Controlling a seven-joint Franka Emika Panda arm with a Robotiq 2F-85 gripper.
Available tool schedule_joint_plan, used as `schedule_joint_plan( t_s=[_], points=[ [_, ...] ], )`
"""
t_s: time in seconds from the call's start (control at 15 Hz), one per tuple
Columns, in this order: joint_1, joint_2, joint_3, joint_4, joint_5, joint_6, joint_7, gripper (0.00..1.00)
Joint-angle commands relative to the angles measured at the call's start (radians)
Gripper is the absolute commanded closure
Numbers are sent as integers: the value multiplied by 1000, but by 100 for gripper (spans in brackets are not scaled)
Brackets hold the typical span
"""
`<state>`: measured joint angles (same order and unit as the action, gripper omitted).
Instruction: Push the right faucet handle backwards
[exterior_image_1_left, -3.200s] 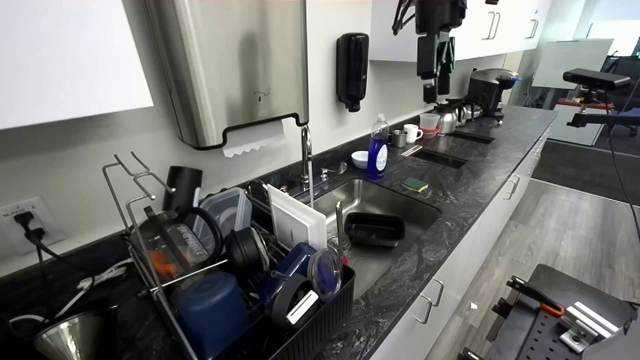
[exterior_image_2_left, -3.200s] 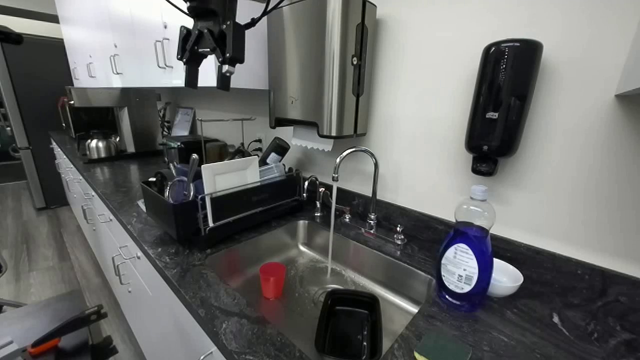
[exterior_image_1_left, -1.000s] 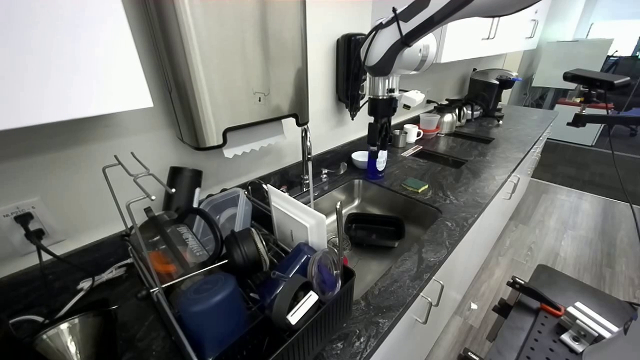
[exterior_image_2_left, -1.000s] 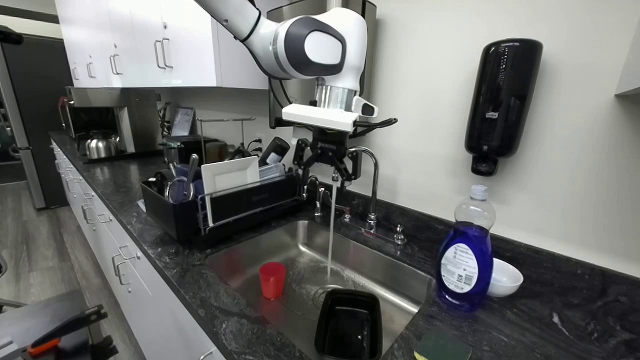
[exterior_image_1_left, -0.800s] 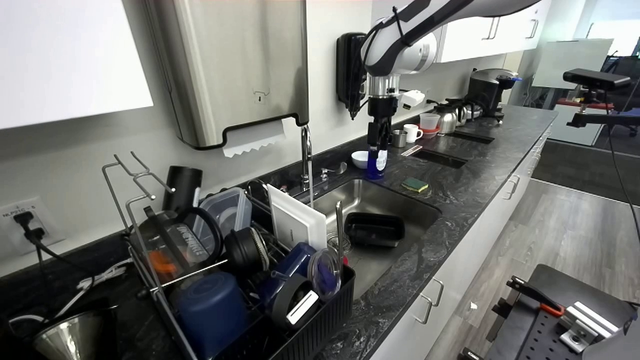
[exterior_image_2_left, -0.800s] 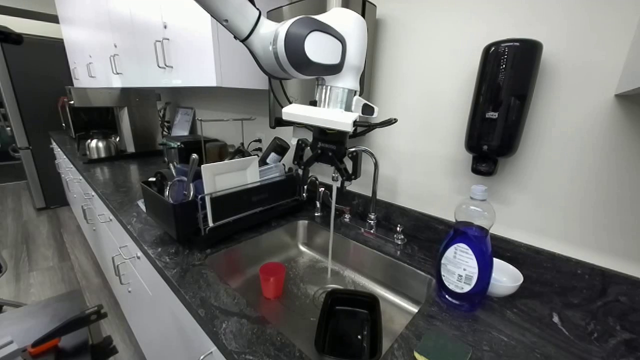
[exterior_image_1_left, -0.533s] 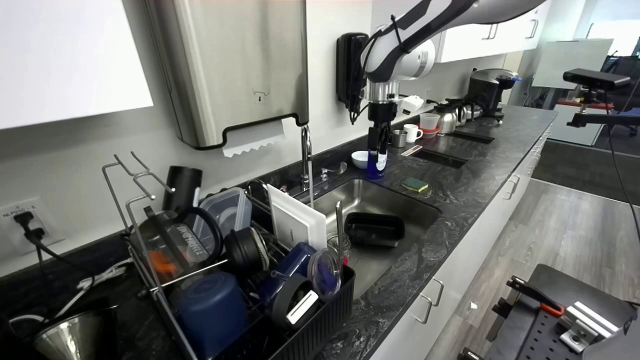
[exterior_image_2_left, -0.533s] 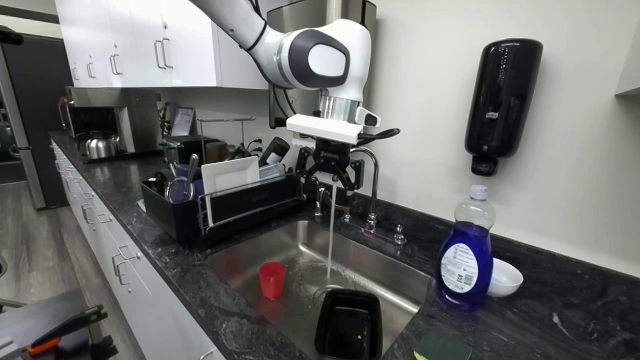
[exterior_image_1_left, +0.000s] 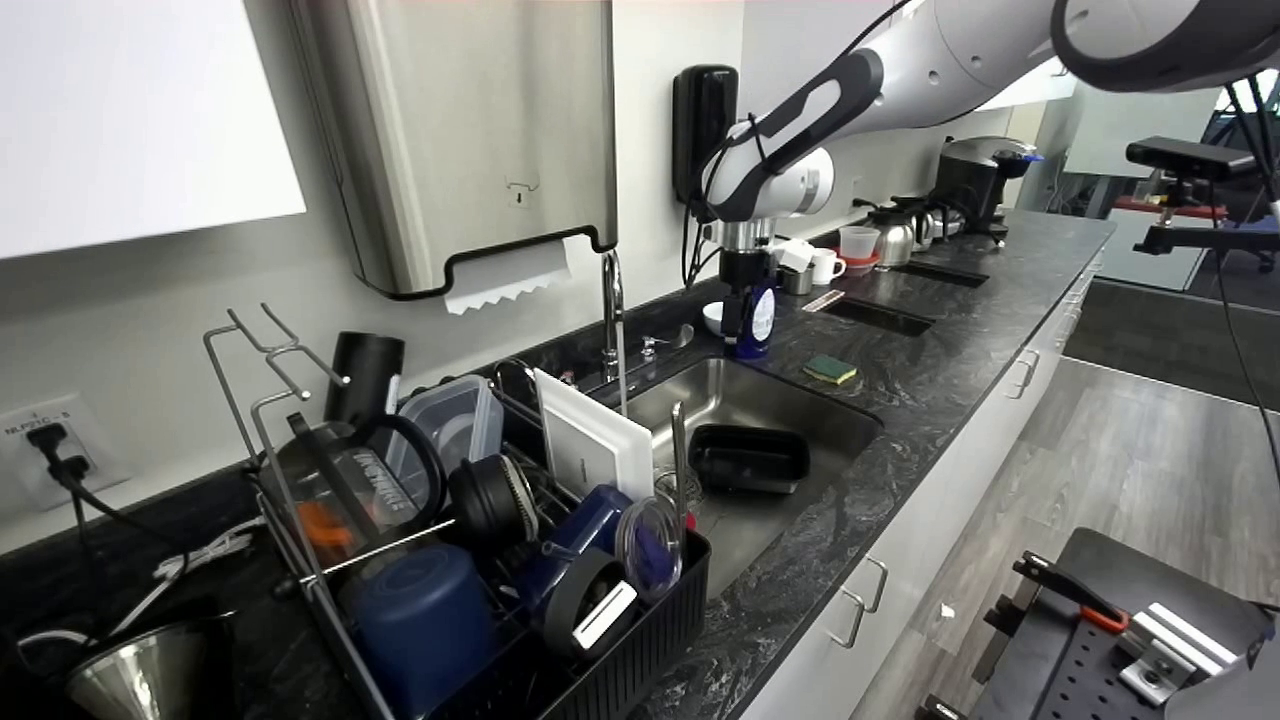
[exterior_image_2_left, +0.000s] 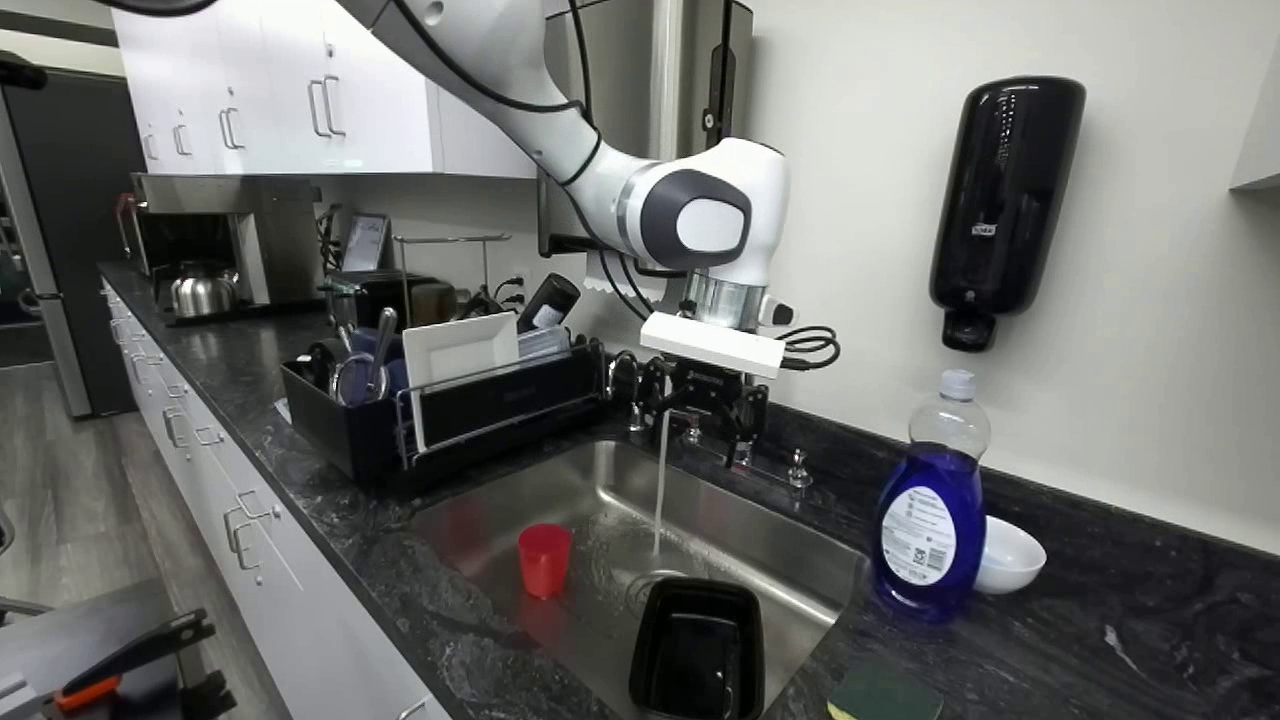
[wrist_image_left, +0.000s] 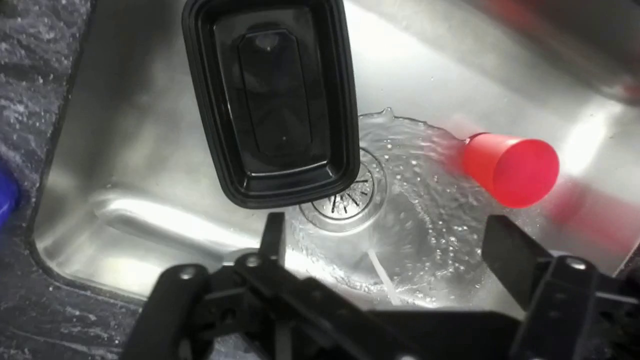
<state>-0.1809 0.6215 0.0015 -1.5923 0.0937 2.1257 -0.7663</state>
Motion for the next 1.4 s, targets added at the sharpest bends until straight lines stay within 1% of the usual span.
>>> schedule_joint_plan(
  t_s=[0.0,0.4,0.73,1.33],
  points=[
    [-51,74,58,111,30,7,-99,0],
    [-79,159,91,236,63,-14,-182,0],
    [-85,209,105,301,69,-9,-226,0],
    [-90,284,104,395,59,1,-292,0]
  ],
)
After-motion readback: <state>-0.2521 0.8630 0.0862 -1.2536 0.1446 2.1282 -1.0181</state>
